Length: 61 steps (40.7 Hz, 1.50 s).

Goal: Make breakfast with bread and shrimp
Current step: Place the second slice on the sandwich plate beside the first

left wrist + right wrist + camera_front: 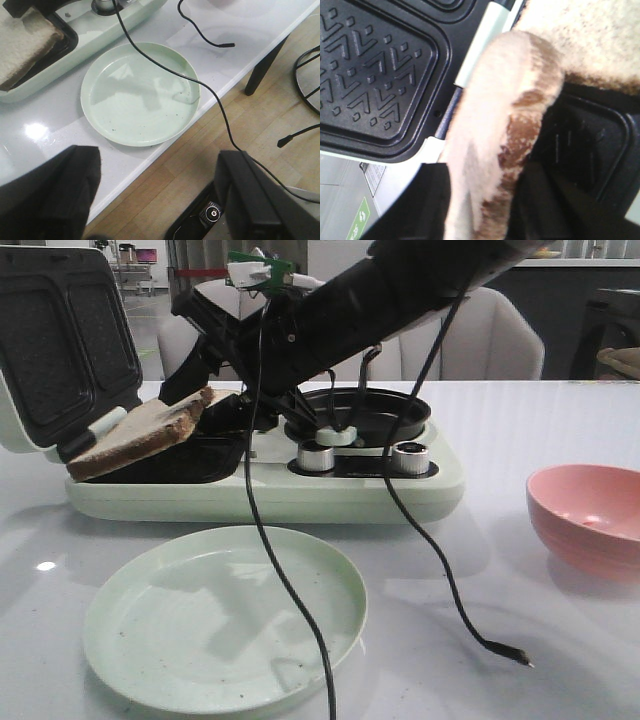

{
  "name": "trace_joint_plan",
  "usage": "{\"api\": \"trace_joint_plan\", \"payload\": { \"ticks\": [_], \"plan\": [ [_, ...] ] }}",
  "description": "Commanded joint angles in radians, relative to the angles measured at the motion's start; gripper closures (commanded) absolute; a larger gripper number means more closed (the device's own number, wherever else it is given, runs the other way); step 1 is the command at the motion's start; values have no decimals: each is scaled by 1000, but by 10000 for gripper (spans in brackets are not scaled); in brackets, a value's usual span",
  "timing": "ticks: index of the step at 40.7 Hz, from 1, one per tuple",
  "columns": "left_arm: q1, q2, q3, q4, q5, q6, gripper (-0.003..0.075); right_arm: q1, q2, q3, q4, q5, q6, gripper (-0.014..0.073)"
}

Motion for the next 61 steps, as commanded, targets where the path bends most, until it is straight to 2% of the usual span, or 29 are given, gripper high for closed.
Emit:
{"api": "trace_joint_plan", "payload": {
  "ticks": [1, 7, 10, 15, 23, 30, 37, 48, 61],
  "plan": [
    [-7, -1, -28, -9, -53, 1, 190, -22, -76, -38, 15, 18, -2, 92],
    [-7, -1, -28, -9, -51, 1, 190, -59, -115, -38, -40, 70, 13, 146],
    [-7, -1, -28, -9, -51, 1, 190, -75, -151, -38, -110, 86, 48, 178],
    [-7, -1, -28, -9, -51, 1, 190, -86, -249, -38, -305, 121, 137, 193],
    [-7, -1, -28, -8, -51, 1, 190, -53, -452, -34, -719, 182, 333, 193],
    [-7, -1, -28, -8, -51, 1, 190, -25, -653, 66, -919, 186, 408, 193],
    [-7, -1, -28, -8, -51, 1, 190, -27, -851, 248, -1018, 190, 429, 193],
    [-7, -1, -28, -8, -66, 1, 190, -27, -1153, 594, -1213, 156, 628, 193],
    [-7, -1, -28, -8, -66, 1, 190, -27, -1437, 933, -1226, 119, 636, 193]
  ]
}}
